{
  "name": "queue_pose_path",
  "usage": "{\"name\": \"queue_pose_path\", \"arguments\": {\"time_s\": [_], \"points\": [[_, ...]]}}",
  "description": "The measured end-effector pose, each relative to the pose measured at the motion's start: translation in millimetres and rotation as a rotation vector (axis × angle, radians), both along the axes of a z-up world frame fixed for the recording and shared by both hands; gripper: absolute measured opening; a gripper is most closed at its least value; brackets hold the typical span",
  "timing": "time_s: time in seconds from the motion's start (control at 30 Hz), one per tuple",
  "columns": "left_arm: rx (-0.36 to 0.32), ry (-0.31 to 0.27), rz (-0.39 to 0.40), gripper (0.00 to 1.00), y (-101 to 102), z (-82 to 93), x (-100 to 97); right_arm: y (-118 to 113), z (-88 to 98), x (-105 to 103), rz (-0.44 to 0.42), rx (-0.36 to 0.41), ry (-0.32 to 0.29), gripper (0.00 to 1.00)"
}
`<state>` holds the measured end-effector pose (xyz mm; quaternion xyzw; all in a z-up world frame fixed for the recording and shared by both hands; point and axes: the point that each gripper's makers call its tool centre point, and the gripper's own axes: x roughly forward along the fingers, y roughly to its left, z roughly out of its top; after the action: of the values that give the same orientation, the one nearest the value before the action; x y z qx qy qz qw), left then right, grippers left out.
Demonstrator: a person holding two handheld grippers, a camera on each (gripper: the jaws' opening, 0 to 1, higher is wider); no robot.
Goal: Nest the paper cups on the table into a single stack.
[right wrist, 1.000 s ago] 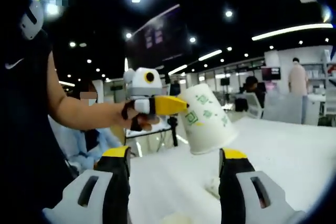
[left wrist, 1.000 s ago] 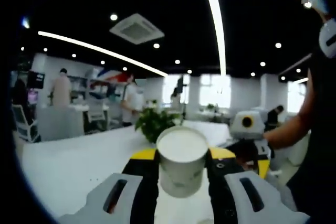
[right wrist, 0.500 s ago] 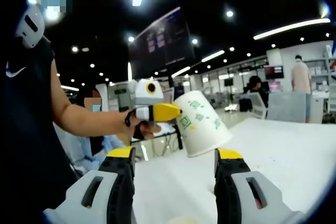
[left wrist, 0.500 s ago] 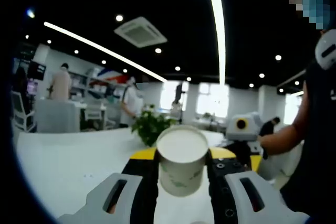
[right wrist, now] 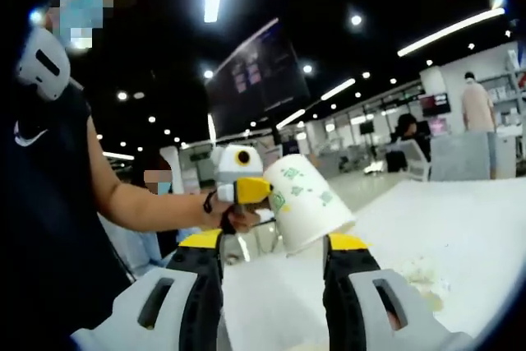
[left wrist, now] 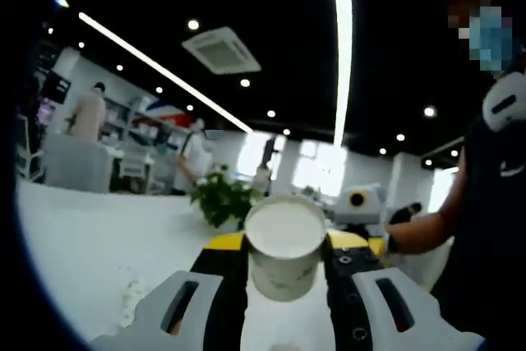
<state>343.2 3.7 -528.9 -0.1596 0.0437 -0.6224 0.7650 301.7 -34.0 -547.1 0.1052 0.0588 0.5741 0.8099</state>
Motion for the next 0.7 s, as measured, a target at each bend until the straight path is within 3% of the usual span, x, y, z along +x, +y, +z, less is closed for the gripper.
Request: {"name": "queue_pose_path", "arguments": {"time_s": [0.23,0.4,0.53,0.7], "points": [[0.108,-0.037,-0.039,0.34,-6.2,-20.8,-14.8,1.3,5.0,-3.9,0.021,0.016,0.015,0.34],[0.159,-0.068,-0.081,0.34,-3.2,-30.5,-20.0,-0.2,10.1,-9.4,0.066,0.043,0.051,0.23],[0.140,-0.071,-0.121,0.34,-3.7,-26.9,-29.5,0.4,13.7,-16.2,0.106,0.056,0.064,0.11],[0.137,-0.077,-0.128,0.34,-3.8,-25.9,-32.6,3.3,12.6,-18.9,0.130,0.043,0.068,0.08]]}}
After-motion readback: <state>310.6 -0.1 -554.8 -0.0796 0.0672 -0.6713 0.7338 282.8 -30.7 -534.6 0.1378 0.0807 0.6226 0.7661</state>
